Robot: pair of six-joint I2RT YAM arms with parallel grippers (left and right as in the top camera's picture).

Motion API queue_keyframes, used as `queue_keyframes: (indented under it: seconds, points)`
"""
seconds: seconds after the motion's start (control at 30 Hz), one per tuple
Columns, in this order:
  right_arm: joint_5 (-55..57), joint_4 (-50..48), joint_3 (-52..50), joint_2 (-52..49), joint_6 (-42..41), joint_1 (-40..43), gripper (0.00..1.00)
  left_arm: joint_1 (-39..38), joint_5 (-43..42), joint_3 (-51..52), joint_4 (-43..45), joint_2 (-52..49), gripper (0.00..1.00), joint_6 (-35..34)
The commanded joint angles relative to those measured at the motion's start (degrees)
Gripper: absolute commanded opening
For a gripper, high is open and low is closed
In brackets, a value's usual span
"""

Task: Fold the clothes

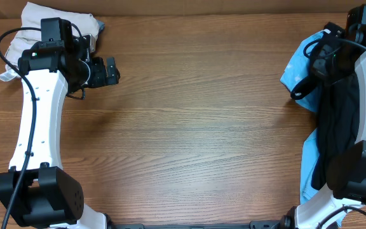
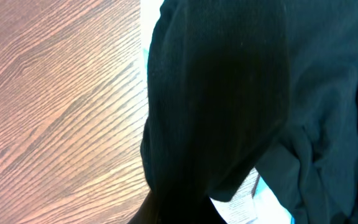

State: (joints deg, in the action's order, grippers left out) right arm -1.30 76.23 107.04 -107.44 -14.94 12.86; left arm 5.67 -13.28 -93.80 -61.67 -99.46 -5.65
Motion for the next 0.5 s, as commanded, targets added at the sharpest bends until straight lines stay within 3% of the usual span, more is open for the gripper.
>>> queue_keyframes:
  seconds: [0.0, 0.23, 0.47]
  points:
    - [-0.98, -0.85, 1.14, 0.83, 0.39, 0.79, 0.04, 0.15, 0.42, -1.14, 0.22, -0.55, 1.00, -0.35]
    - [-1.66, -2.64, 1.18, 0.83, -0.28, 3.82, 0.04, 0.15, 1.84, -1.14, 0.11, -0.55, 1.00, -0.39]
    - [-13.33, -2.16, 7.56, 0.83, 0.46, 11.43, 0.04, 0.15, 1.84, -1.14, -0.26, -0.55, 1.00, -1.27]
